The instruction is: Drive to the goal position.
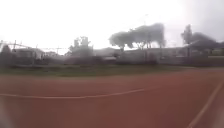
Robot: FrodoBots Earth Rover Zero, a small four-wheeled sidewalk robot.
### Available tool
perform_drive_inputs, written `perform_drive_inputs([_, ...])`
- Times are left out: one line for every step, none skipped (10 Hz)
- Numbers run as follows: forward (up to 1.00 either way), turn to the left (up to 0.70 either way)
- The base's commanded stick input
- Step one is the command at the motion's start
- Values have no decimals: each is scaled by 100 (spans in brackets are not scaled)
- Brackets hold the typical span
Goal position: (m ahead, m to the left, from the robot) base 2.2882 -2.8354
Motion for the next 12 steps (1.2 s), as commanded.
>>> perform_drive_inputs([50, 0])
perform_drive_inputs([50, 0])
perform_drive_inputs([50, 0])
perform_drive_inputs([50, 0])
perform_drive_inputs([50, 0])
perform_drive_inputs([50, 0])
perform_drive_inputs([50, 0])
perform_drive_inputs([50, 0])
perform_drive_inputs([50, 0])
perform_drive_inputs([50, 0])
perform_drive_inputs([50, 0])
perform_drive_inputs([50, 0])
